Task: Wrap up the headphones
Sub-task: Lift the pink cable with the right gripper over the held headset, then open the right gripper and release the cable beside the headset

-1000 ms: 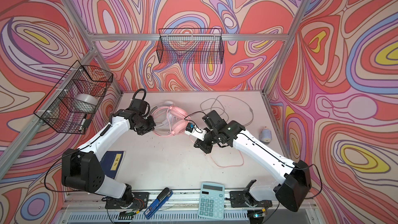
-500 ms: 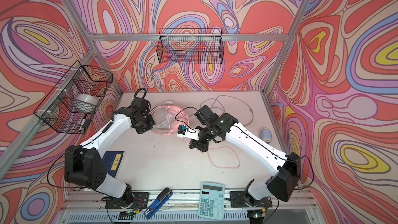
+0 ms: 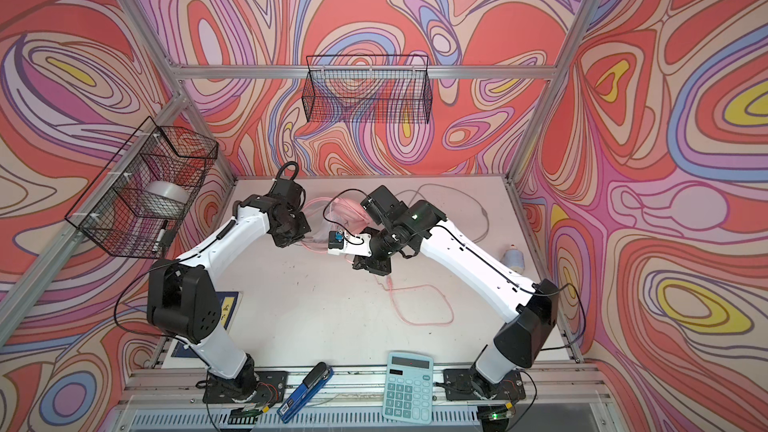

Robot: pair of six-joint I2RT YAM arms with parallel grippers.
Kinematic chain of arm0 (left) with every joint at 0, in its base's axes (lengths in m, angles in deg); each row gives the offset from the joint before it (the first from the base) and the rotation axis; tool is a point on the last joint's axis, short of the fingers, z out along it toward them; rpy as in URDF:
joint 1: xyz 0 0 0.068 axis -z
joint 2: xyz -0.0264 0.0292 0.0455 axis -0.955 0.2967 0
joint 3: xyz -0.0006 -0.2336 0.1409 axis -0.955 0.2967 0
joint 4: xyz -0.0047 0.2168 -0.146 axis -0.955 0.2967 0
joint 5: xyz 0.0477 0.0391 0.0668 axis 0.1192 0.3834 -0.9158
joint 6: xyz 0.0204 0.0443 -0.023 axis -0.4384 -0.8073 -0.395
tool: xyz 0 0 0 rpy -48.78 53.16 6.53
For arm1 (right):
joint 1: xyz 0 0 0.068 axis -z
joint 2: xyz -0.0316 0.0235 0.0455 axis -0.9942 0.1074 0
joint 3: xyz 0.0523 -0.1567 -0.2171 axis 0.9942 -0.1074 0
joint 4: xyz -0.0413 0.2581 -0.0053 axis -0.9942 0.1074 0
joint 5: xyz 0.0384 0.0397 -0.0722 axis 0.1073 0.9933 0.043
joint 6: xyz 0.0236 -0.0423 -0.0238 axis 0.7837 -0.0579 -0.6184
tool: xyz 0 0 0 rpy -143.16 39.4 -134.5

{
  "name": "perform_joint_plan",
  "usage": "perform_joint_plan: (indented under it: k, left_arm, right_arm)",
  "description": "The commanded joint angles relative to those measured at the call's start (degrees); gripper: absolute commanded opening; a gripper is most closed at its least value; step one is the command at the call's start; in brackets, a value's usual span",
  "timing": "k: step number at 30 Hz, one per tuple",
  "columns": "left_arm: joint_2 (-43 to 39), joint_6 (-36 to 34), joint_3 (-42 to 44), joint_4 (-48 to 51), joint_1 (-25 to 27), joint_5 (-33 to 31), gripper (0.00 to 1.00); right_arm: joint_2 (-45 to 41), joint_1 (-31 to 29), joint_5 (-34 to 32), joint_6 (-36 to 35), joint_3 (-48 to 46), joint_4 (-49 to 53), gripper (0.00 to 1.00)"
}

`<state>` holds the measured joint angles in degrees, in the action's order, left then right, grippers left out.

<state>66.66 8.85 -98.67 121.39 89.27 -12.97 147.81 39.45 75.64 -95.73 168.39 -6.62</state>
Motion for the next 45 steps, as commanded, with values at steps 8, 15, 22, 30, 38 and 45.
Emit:
perform_joint_plan:
  k: [8, 15, 22, 30, 38, 45]
  left_arm:
    - [2.25, -7.34, -3.46, 5.33, 3.86, -6.04, 0.00]
    - [1.21, -13.72, -2.77, 5.94, 5.04, -6.57, 0.00]
    - [0.25, -15.89, -2.47, 7.23, 5.27, -7.61, 0.00]
    - [-0.09, -19.33, -1.47, 5.80, 6.41, -4.88, 0.00]
    - [-1.41, -22.18, -0.58, 4.42, 7.08, -1.65, 0.00]
    - [-3.69, -25.41, 2.24, 2.88, 7.11, 0.31, 0.00]
  right_arm:
    - [3.71, -0.28, -9.23, -3.43, 6.98, 2.24, 0.00]
    - [5.74, 0.85, -19.76, -6.30, 9.19, 1.58, 0.00]
    - [6.57, 2.10, -22.03, -7.28, 11.05, 1.55, 0.00]
    - [9.07, 4.46, -19.66, -5.14, 11.62, -4.89, 0.00]
    - [18.11, 8.78, -13.92, -0.19, 16.37, -9.06, 0.00]
    - [23.04, 12.33, -11.51, 4.23, 18.36, -12.25, 0.00]
